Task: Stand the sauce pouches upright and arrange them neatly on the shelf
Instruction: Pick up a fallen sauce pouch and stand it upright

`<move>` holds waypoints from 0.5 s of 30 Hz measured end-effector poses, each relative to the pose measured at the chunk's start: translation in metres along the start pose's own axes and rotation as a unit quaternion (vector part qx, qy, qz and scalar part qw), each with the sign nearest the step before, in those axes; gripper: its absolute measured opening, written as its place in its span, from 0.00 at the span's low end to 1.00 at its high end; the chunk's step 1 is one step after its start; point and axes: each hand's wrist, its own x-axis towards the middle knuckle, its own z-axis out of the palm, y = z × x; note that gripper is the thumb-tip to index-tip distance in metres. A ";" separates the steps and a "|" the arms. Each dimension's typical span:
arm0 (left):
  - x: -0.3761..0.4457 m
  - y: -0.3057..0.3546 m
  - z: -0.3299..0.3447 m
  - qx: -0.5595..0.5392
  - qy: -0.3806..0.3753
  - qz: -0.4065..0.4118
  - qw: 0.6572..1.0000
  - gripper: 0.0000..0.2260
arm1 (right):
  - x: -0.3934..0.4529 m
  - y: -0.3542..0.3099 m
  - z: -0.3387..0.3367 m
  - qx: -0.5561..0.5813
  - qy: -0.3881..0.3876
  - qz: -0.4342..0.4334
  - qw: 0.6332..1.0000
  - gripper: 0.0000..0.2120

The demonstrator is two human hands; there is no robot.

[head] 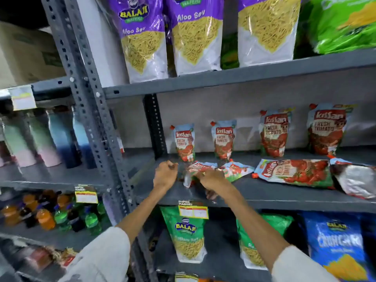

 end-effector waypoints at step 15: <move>0.050 -0.018 0.004 -0.169 -0.377 -0.127 0.902 0.26 | 0.052 -0.009 0.032 0.321 -0.024 0.052 0.945 0.10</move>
